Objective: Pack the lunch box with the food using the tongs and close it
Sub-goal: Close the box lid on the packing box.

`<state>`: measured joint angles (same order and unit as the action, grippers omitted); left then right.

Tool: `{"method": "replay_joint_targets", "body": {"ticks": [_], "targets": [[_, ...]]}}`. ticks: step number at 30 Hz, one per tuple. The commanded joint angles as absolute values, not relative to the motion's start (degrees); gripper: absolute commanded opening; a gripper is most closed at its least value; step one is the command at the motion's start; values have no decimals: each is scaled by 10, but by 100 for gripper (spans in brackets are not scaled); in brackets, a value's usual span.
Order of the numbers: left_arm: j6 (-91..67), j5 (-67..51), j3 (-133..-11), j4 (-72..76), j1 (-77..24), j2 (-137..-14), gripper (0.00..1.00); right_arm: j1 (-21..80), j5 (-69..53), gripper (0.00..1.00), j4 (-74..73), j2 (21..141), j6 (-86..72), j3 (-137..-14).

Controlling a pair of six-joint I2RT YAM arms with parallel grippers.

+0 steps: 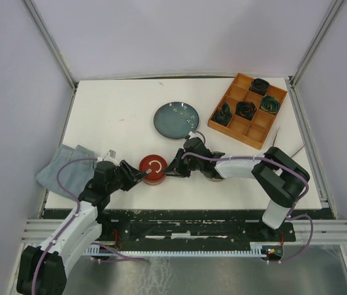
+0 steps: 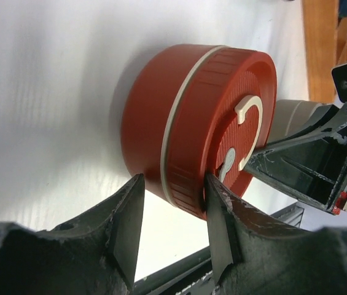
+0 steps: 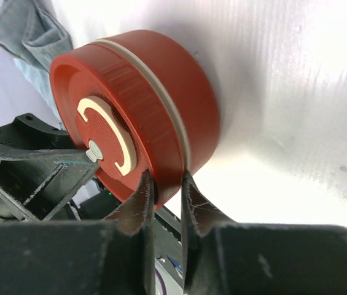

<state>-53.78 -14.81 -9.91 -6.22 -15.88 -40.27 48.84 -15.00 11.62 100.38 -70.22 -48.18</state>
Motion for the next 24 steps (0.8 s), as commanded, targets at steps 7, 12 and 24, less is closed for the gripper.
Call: {"method": "replay_joint_targets", "body": {"ticks": [7, 12, 24], "targets": [[-520, -186, -105, -72, -174, -444, 49, 504, -103, 24, 41, 1045, -657, -470], [-510, -188, -117, -67, -174, -465, 52, 503, -78, 38, -81, 1026, -601, -540], [-474, -102, -192, -116, -174, -459, 67, 495, -92, 60, -104, 1085, -583, -603]]}}
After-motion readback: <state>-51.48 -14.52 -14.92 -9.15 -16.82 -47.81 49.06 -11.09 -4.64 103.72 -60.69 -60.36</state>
